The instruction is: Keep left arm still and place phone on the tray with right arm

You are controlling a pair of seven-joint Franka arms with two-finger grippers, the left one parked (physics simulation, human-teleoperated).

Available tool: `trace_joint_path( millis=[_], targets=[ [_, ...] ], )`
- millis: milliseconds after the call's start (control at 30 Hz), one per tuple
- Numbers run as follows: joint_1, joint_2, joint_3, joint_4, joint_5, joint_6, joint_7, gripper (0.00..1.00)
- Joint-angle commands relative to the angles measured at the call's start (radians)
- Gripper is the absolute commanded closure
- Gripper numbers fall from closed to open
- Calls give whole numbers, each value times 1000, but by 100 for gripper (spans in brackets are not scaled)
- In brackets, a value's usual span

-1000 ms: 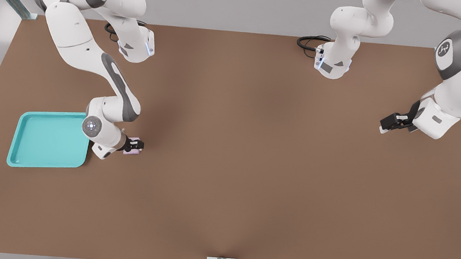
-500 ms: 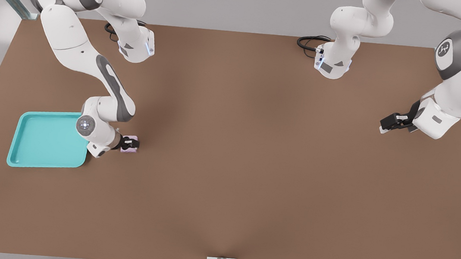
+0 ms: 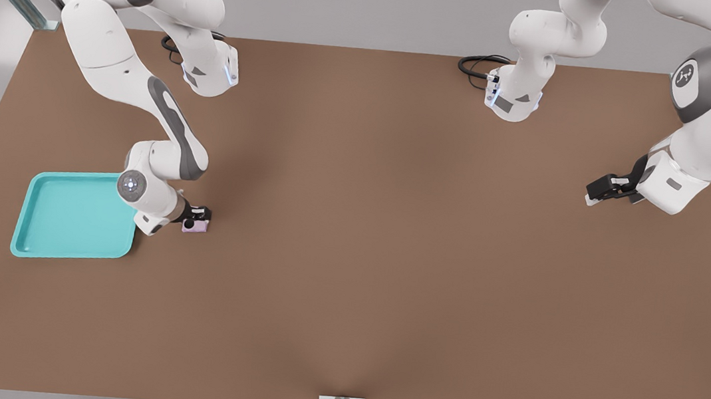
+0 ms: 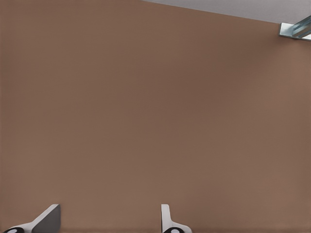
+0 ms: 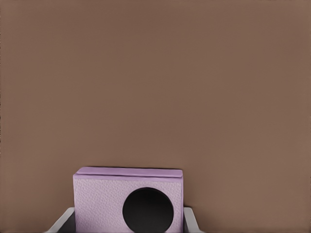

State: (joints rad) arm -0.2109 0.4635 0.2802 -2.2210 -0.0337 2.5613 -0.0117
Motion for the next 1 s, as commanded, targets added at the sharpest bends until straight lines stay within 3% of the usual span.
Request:
trace_joint_path(
  millis=[0,267,533,567,600,700,733,767,800,833,900,933,967],
  targets=[
    [-1,-3,2,0,-3,-4,-10,26],
    [-142,-131,2,52,-3,-78,-94,26],
    [-424,-48,-1,87,-3,-62,-479,26],
    [-435,-20,-1,107,-3,-64,-490,12],
    [-435,-19,-1,107,-3,-64,-490,6],
    [-430,-26,2,142,-3,-76,-487,3],
    [-432,-55,37,162,-3,-79,-481,2],
    [-423,-95,59,269,-3,-229,-475,2],
    [-384,-89,93,546,-5,-561,-387,2],
    [-286,-91,93,679,-84,-674,-271,0],
    [-162,-121,123,778,-97,-811,-82,0],
    [-56,-264,50,721,-92,-811,-44,0],
    [100,-351,-102,692,-86,-846,19,0]
  ],
)
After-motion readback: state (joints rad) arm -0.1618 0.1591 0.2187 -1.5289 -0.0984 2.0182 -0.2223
